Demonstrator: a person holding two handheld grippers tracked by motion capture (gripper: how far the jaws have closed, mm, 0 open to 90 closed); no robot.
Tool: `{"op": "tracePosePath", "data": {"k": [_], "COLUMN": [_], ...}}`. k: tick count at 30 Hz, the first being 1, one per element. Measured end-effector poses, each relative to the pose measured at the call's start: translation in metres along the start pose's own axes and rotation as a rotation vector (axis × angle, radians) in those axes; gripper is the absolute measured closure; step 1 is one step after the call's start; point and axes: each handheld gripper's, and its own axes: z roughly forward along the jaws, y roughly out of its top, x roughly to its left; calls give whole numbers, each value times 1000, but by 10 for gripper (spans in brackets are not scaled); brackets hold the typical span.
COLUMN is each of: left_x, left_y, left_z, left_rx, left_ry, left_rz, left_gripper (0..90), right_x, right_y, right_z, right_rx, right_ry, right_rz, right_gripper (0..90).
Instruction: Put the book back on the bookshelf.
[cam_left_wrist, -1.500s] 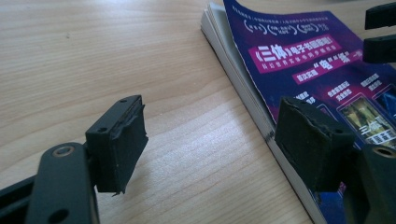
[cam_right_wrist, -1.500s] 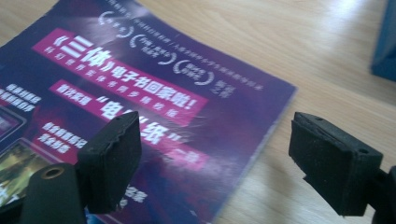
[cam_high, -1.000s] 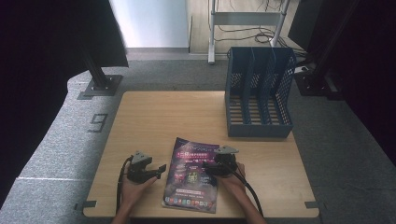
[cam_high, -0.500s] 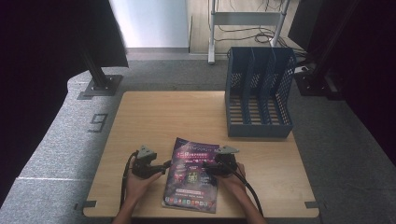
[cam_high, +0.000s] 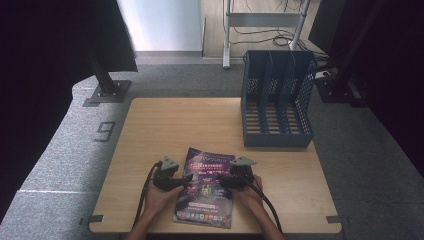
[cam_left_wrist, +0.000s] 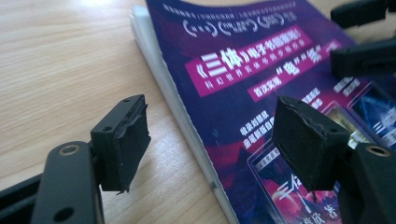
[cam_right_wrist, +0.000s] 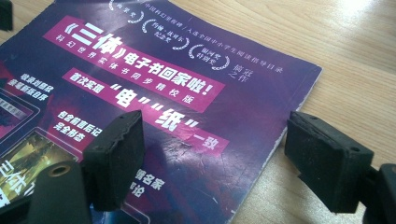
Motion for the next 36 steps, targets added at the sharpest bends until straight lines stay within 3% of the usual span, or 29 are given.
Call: {"op": "tracePosePath", "data": {"k": [13, 17, 21, 24, 36], "left_x": [-5, -11, -10, -7, -10], "left_y": [2, 1, 1, 1, 1], "left_z": [8, 15, 15, 16, 18], "left_rx": [17, 42, 41, 51, 44], "left_ry": [-17, -4, -9, -17, -13], "left_rz": [2, 25, 16, -14, -27], "left_gripper": [271, 266, 260, 242, 236], "right_x": [1, 0, 0, 0, 0], "right_y": [0, 0, 0, 0, 0], "right_z": [0, 0, 0, 0, 0], "right_rx": [-1, 0, 0, 0, 0], "right_ry": [-3, -1, -1, -1, -1], "right_rz": [3, 2, 2, 2, 4], "right_gripper": [203, 202, 202, 202, 202]}}
